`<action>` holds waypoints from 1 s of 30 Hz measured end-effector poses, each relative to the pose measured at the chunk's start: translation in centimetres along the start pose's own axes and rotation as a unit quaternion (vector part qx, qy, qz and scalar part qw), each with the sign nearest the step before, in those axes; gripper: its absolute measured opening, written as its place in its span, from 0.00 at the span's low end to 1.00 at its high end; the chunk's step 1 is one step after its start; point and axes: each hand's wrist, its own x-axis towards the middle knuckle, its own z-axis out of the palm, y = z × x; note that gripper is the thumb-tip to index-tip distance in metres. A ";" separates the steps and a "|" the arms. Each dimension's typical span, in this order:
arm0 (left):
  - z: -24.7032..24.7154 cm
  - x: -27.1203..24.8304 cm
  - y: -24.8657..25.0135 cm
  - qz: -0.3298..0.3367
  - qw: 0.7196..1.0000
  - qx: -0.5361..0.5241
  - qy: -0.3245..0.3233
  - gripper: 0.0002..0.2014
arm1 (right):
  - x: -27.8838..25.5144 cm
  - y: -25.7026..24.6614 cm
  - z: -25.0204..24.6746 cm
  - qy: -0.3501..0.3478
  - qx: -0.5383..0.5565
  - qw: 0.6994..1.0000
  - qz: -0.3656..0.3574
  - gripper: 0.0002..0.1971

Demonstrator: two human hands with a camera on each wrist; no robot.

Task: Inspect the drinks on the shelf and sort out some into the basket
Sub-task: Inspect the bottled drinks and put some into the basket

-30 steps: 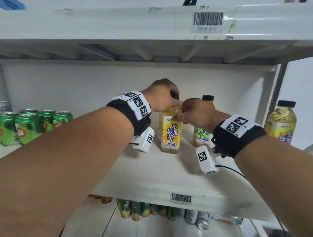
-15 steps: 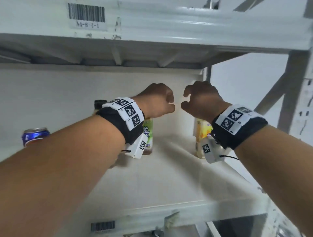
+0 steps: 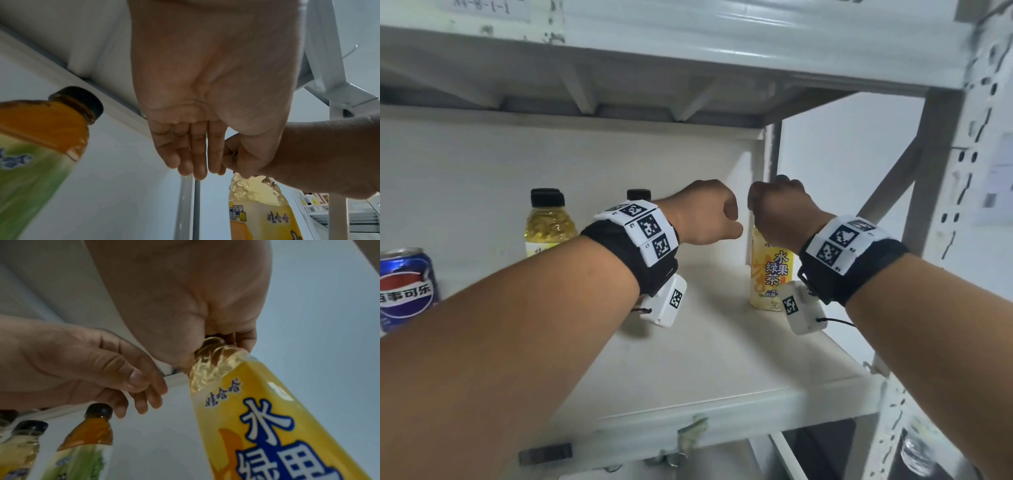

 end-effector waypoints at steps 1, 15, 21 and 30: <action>-0.2 -0.5 0.0 -0.003 1.000 -0.005 -0.001 0.14 | -0.2 -0.3 -0.3 -0.002 0.006 1.000 -0.006 0.18; -6.8 -16.6 -4.1 -0.065 0.982 -0.166 -0.065 0.20 | -7.7 -16.4 -7.4 0.107 0.221 0.964 -0.105 0.12; -9.4 -23.9 -7.5 -0.073 0.970 -0.228 -0.040 0.13 | -10.8 -22.6 -8.3 0.120 0.341 0.928 -0.092 0.17; -10.5 -29.5 -10.5 -0.100 0.934 -0.342 0.010 0.14 | -15.1 -27.4 -5.5 0.069 0.502 0.862 -0.016 0.36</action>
